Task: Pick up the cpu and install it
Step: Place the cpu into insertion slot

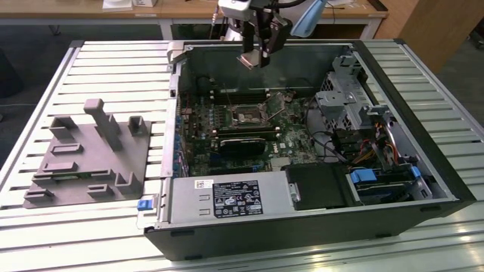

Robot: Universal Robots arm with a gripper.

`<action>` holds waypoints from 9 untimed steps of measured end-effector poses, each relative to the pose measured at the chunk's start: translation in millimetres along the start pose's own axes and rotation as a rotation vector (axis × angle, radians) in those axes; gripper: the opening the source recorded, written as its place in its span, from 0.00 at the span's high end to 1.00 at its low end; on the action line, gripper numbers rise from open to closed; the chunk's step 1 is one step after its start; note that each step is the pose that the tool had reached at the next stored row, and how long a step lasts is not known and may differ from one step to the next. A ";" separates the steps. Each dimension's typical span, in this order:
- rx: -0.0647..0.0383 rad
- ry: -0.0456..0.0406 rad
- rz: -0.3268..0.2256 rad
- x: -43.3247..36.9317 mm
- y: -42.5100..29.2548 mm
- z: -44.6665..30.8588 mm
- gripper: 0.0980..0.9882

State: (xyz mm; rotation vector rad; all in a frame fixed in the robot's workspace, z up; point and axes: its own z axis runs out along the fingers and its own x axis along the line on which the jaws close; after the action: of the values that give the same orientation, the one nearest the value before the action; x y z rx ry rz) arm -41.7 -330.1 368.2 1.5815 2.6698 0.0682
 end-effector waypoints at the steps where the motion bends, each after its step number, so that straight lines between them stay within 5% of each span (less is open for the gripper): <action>1: 0.000 -0.0002 0.003 0.0 0.0 0.0 0.51; 9: 0.000 -0.0013 0.024 0.0 0.0 0.3 0.51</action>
State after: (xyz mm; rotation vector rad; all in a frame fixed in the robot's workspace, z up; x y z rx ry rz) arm -41.7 -330.1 367.9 1.6126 2.6506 0.0675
